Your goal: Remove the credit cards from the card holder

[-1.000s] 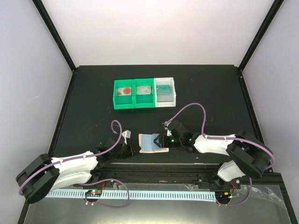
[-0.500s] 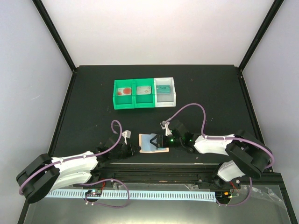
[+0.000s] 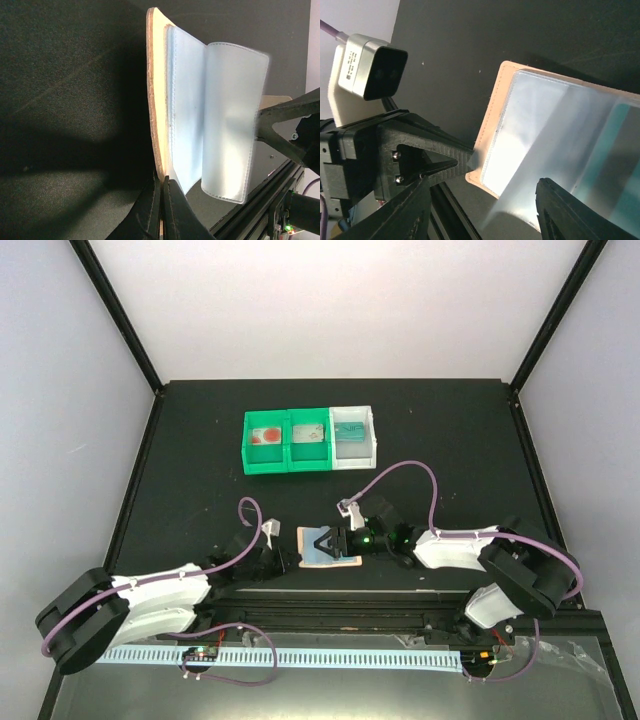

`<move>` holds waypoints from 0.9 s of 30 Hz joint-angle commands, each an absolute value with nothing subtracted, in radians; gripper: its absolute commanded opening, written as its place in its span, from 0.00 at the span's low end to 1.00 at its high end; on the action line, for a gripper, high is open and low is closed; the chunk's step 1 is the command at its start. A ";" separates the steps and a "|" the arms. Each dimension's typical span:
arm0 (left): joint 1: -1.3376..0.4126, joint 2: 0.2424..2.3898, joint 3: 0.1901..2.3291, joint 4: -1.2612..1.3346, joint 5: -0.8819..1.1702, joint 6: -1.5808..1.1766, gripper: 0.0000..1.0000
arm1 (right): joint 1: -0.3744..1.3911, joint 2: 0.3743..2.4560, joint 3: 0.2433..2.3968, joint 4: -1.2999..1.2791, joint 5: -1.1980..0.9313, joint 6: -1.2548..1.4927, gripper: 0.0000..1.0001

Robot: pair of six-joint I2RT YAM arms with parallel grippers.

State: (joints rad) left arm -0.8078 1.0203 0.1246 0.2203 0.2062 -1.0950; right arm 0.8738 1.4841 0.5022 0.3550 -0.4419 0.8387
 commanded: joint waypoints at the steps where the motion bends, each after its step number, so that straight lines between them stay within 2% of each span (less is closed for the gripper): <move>1: -0.818 1.045 0.133 0.266 0.200 -1.101 0.03 | 0.874 1.479 0.499 0.405 -0.486 0.824 0.60; 8: -0.822 1.047 0.135 0.259 0.200 -1.097 0.03 | 0.874 1.481 0.497 0.417 -0.505 0.824 0.62; 16: -0.825 1.038 0.136 0.251 0.194 -1.098 0.02 | 0.874 1.372 0.532 0.031 -0.185 0.747 0.60; 27: -0.827 1.035 0.142 0.247 0.190 -1.097 0.02 | 0.873 1.361 0.524 -0.010 -0.122 0.776 0.58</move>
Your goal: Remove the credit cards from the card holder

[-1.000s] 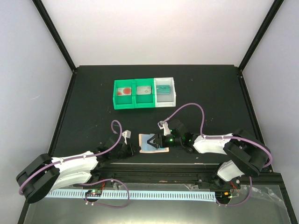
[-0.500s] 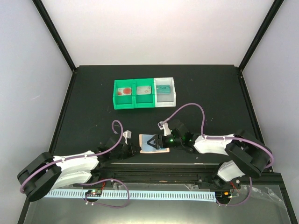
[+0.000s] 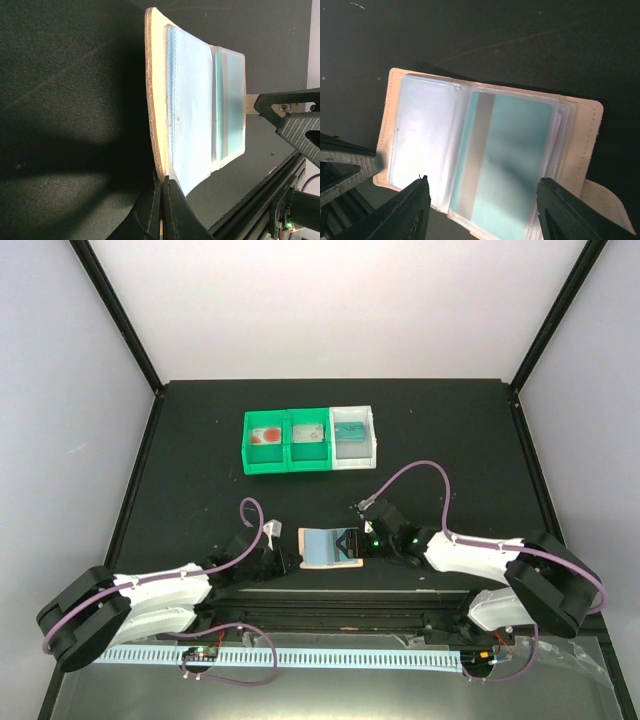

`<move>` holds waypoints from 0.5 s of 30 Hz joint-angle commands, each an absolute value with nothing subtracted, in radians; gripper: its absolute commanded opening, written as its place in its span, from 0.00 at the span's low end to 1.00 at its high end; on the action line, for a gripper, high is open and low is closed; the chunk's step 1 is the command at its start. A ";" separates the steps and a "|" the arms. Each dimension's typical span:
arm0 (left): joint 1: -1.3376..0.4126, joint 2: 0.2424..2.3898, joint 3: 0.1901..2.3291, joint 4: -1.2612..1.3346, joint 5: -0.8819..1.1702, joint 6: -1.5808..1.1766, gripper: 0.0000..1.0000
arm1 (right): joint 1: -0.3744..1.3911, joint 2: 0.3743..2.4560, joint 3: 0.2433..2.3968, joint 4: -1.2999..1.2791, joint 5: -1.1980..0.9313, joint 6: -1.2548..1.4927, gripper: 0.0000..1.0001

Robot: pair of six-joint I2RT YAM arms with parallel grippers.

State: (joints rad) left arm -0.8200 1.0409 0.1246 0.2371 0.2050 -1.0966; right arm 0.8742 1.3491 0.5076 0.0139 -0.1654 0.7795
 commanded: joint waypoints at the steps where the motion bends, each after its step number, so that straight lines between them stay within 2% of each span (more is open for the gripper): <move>1: -0.827 1.034 0.145 0.244 0.190 -1.095 0.01 | 0.874 1.365 0.527 -0.012 -0.120 0.776 0.58; 15: -0.827 1.032 0.153 0.227 0.194 -1.089 0.02 | 0.873 1.424 0.532 0.044 -0.174 0.788 0.58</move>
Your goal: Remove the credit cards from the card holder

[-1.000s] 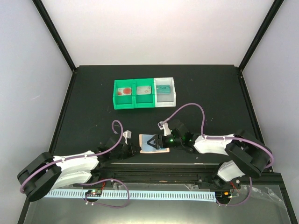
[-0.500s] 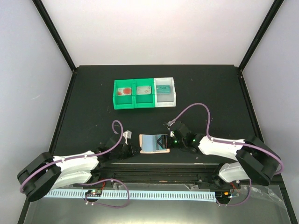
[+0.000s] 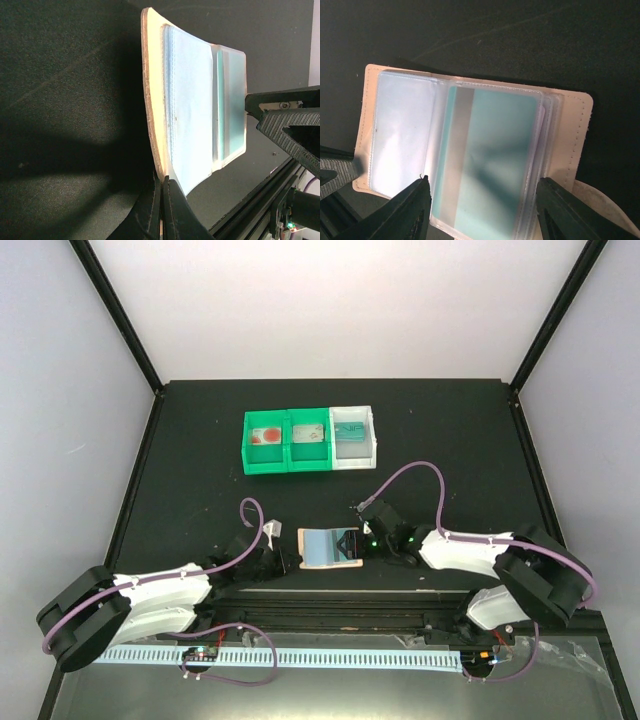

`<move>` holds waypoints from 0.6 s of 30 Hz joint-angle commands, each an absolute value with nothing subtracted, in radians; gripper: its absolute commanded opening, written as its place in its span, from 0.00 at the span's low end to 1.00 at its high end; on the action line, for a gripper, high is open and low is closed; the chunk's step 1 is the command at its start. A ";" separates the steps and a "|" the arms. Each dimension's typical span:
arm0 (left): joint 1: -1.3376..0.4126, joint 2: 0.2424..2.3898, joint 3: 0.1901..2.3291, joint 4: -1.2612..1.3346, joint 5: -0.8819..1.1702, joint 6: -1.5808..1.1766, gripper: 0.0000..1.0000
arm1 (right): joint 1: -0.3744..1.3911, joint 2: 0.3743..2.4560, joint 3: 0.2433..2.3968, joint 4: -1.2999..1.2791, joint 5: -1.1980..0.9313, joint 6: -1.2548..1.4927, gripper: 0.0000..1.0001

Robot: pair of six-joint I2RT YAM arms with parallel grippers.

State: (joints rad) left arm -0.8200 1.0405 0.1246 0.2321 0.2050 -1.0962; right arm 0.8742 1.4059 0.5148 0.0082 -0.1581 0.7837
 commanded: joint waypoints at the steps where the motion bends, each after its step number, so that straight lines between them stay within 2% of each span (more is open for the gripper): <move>1: -0.827 1.033 0.154 0.227 0.194 -1.089 0.02 | 0.874 1.423 0.533 0.046 -0.176 0.788 0.58; 10: -0.828 1.019 0.156 0.198 0.175 -1.089 0.02 | 0.873 1.345 0.558 -0.046 -0.113 0.767 0.58; 18: -0.830 1.018 0.150 0.207 0.156 -1.101 0.02 | 0.874 1.348 0.529 0.021 -0.159 0.797 0.57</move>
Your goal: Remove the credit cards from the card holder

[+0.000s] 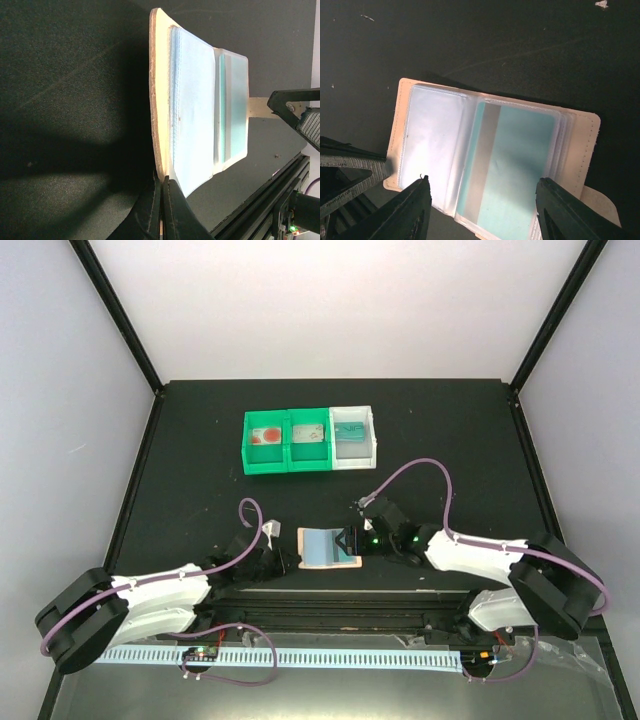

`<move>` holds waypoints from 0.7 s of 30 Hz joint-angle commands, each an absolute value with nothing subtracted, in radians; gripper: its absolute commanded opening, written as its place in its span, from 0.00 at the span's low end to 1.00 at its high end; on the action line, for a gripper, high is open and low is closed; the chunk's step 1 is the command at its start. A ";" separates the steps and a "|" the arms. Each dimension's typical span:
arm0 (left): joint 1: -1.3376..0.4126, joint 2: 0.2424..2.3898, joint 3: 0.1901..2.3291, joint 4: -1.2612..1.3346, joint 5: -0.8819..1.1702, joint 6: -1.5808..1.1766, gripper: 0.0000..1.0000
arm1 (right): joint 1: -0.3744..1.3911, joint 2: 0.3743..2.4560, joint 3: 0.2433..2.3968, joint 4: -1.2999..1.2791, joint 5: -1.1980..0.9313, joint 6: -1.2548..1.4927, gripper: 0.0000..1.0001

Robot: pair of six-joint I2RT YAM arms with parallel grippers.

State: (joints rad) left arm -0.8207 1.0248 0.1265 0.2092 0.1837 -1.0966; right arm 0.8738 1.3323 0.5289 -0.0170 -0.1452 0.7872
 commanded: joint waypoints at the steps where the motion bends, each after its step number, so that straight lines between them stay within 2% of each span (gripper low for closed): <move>1: -0.830 1.021 0.150 0.209 0.156 -1.101 0.01 | 0.873 1.356 0.531 0.027 -0.164 0.797 0.57; 21: -0.834 1.013 0.149 0.203 0.144 -1.104 0.02 | 0.874 1.452 0.519 0.105 -0.196 0.804 0.57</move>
State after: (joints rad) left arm -0.8265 1.0252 0.1265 0.2085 0.1711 -1.1011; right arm 0.8738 1.4425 0.5285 0.0727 -0.1761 0.7952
